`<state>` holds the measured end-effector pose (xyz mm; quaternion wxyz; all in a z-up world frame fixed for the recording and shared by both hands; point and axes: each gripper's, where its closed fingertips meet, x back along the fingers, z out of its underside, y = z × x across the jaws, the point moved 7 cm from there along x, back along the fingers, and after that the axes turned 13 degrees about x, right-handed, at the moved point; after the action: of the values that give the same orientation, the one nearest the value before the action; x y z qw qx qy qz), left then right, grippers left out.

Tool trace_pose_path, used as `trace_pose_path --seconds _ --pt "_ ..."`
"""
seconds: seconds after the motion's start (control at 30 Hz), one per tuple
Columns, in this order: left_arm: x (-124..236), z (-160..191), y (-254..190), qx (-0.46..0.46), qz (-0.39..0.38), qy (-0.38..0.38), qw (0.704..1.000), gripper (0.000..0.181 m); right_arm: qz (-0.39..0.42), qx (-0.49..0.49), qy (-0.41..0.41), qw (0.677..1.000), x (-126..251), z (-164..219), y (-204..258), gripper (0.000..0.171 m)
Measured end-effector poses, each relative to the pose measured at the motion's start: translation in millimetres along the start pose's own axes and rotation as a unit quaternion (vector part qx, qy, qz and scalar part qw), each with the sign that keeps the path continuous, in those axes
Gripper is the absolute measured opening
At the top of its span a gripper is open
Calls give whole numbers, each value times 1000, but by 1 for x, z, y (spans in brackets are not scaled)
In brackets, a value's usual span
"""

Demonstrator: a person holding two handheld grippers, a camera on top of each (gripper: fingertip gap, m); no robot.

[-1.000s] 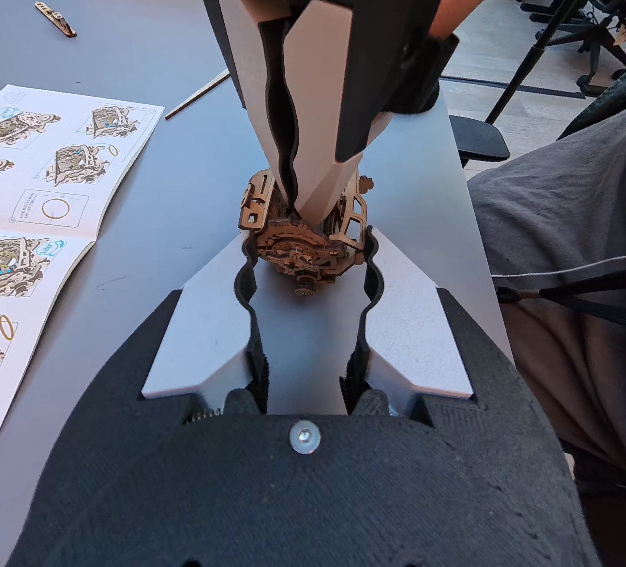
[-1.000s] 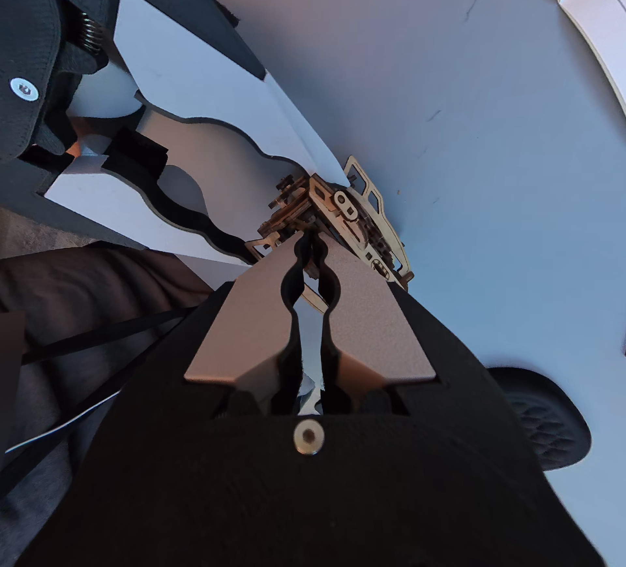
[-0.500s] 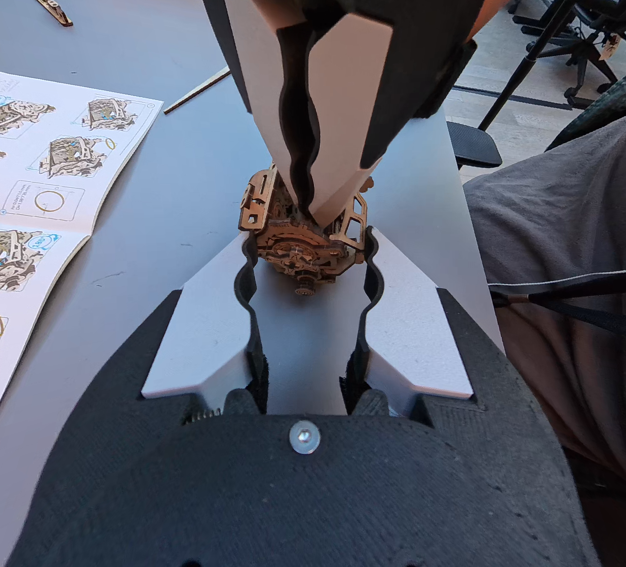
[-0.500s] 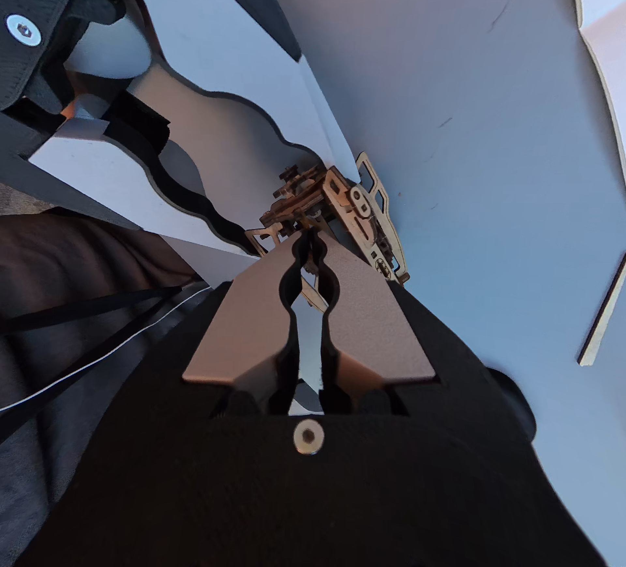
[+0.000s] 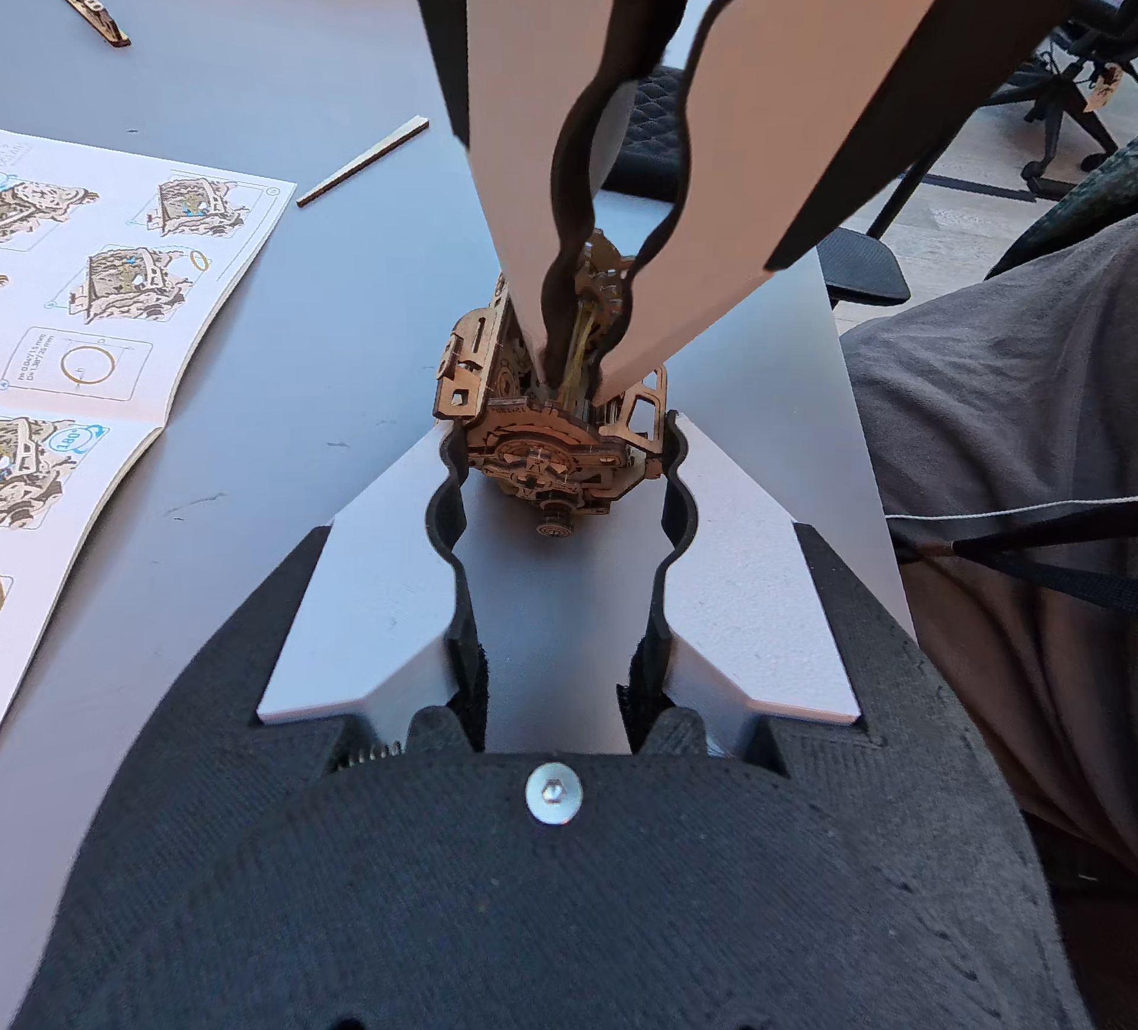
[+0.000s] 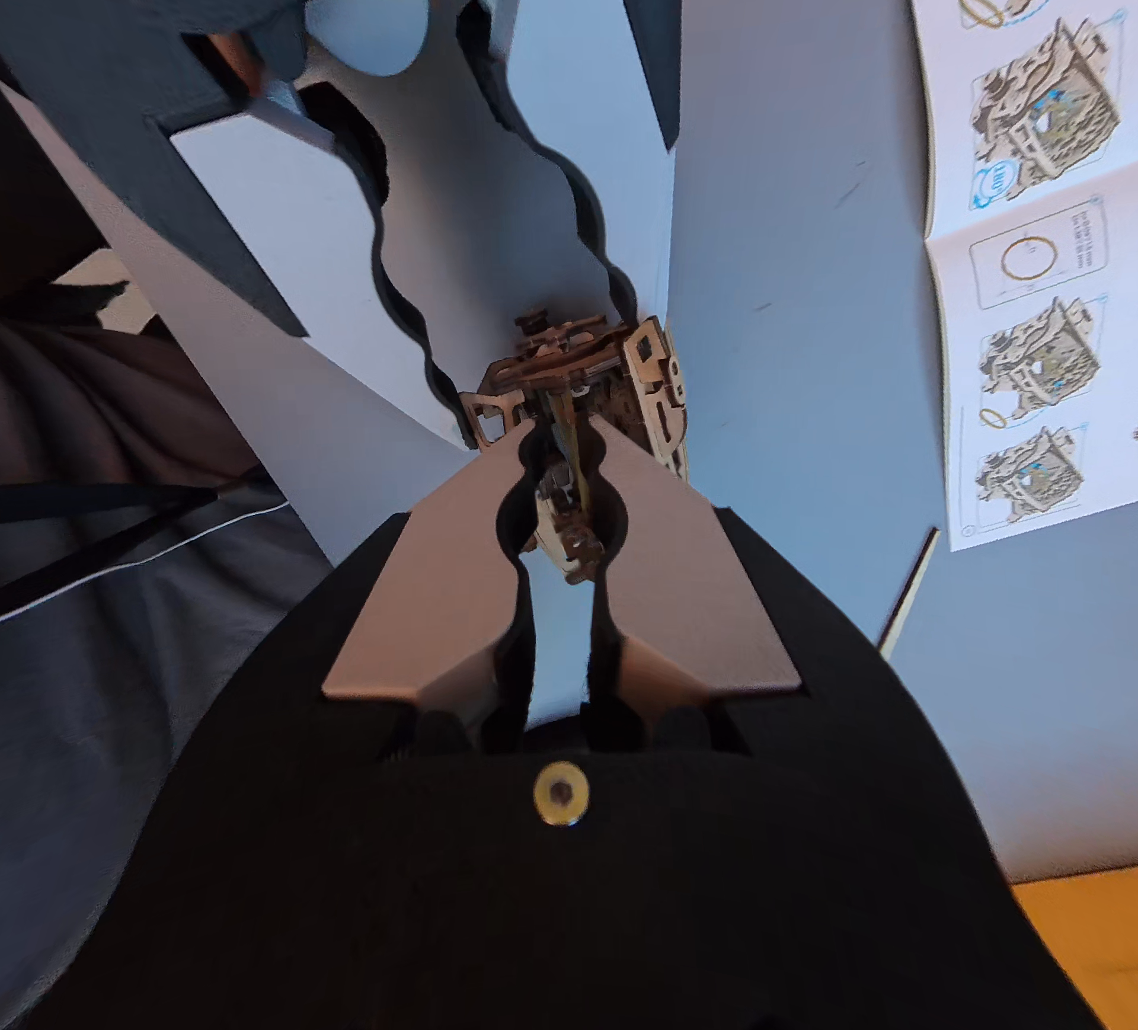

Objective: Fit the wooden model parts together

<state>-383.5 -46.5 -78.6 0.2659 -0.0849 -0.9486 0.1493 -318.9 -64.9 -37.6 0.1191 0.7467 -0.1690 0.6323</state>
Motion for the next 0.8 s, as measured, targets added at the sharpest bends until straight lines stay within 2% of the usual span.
trace_pose_path --seconds 0.2,0.33,0.43,0.57,0.8 --pt "0 0 0 2 1 0 1000 62 42 23 -64 997 28 1 2 8" --pt "0 0 1 2 1 0 1000 62 109 98 -137 980 49 18 3 8" --pt "0 0 0 -3 2 -1 1000 62 135 175 -183 958 48 39 9 5" --pt "0 0 -1 -24 -5 -2 1000 62 120 222 -249 935 42 51 18 4" --pt "1 -1 3 5 4 -2 1000 62 152 214 -334 905 34 78 10 2"
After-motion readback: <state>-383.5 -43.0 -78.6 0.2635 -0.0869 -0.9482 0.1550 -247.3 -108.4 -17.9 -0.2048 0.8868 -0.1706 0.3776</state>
